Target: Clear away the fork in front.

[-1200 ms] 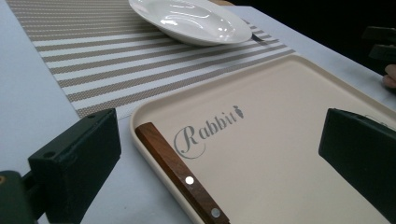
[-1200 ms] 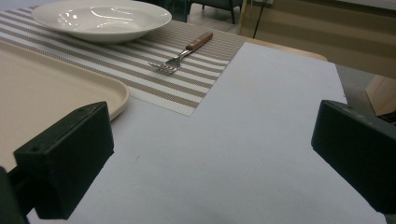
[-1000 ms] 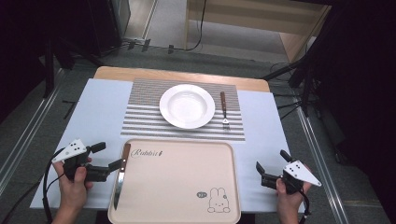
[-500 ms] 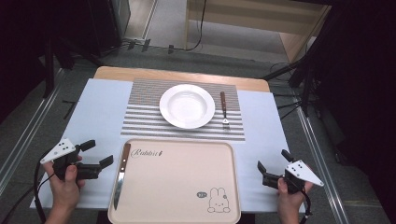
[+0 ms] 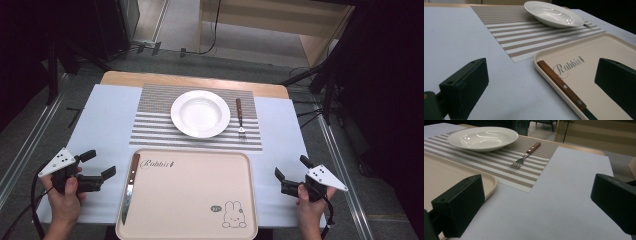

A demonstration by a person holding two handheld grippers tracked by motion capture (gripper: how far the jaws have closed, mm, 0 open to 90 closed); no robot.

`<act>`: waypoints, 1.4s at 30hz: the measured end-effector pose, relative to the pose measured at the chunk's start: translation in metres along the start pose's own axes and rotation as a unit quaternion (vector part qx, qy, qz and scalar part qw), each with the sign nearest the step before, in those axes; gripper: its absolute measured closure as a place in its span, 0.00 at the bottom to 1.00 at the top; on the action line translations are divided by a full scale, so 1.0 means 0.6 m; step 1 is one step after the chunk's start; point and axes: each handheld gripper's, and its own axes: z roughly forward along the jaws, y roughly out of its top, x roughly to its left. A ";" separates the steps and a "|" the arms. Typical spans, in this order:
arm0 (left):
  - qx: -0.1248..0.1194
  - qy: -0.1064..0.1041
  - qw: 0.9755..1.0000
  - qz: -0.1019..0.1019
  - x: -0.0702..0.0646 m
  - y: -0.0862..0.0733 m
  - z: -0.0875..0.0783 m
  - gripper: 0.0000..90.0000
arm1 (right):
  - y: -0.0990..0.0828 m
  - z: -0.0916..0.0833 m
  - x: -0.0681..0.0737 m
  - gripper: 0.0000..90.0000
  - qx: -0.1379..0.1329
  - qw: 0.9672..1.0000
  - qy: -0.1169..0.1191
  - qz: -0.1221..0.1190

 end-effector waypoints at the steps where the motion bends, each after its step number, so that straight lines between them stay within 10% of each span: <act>1: 0.001 0.000 1.000 0.002 -0.001 -0.001 0.001 0.00 | 0.001 0.002 0.000 0.00 0.003 1.000 0.000 0.001; 42: -0.021 -0.011 1.000 -0.001 -0.002 -0.005 -0.005 0.00 | 0.132 0.153 0.006 0.00 0.074 0.997 0.031 -0.003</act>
